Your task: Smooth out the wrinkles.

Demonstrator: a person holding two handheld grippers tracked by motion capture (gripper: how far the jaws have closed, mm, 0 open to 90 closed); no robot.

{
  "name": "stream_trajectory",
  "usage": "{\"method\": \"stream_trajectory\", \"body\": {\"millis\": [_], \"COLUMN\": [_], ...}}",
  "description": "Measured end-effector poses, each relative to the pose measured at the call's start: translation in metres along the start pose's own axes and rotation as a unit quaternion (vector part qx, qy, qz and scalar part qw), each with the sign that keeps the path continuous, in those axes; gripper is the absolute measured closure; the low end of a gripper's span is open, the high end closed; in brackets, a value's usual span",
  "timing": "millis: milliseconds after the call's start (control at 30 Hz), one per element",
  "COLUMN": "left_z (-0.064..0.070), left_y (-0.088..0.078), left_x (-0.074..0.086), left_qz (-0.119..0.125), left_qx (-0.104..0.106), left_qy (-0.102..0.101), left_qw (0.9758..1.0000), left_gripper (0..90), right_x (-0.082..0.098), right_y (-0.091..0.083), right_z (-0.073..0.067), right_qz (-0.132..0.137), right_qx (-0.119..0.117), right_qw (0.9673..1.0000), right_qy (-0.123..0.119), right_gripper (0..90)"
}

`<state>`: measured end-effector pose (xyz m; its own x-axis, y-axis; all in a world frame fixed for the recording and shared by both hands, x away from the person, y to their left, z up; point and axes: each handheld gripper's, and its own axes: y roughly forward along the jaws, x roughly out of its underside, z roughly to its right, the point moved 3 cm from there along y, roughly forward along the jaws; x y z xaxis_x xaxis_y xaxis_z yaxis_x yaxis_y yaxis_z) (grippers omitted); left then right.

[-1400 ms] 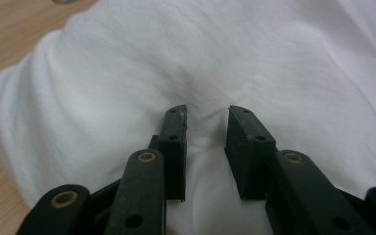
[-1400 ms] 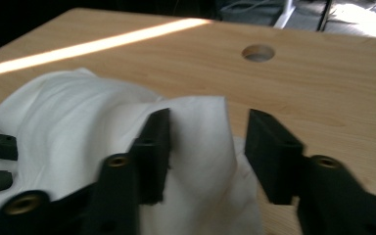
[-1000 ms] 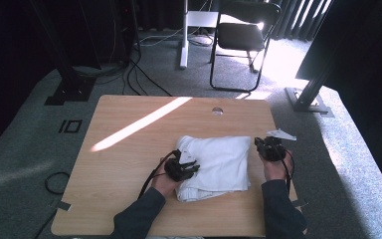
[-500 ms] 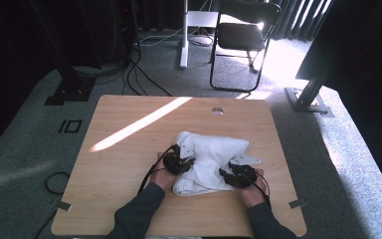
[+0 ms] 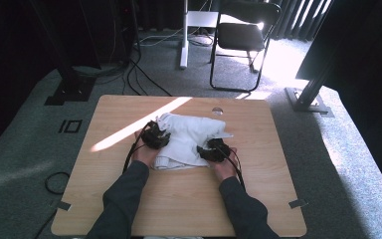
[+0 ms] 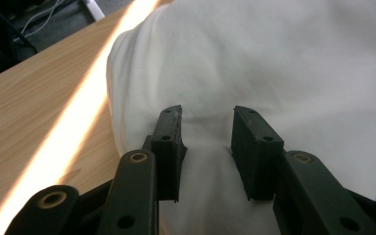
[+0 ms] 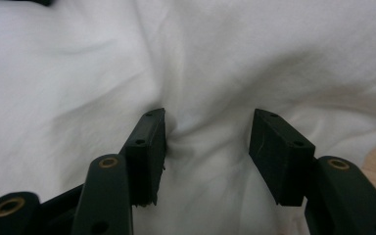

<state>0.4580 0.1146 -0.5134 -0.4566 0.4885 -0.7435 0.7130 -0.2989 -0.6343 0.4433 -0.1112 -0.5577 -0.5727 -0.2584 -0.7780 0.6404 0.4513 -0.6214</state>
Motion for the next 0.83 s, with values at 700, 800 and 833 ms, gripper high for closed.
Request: {"method": "stream_trajectory", "body": {"millis": [700, 800, 833], "left_z": [0.014, 0.012, 0.006], "left_y": [-0.107, -0.109, -0.115], "left_x": [0.08, 0.082, 0.086], "left_qz": [0.099, 0.1, 0.103], "left_qx": [0.08, 0.079, 0.069], "left_qy": [-0.075, -0.078, -0.086], "left_qw": [0.989, 0.9888, 0.9886], "left_gripper": [56.6, 56.3, 56.3], "right_x": [0.064, 0.069, 0.069], "right_y": [-0.127, -0.134, -0.134], "right_z": [0.059, 0.063, 0.063], "right_qz": [0.085, 0.086, 0.086], "right_qx": [0.023, 0.027, 0.027], "right_qw": [0.9941, 0.9936, 0.9936], "right_qy": [0.063, 0.069, 0.069], "right_gripper": [38.6, 38.4, 38.0]}}
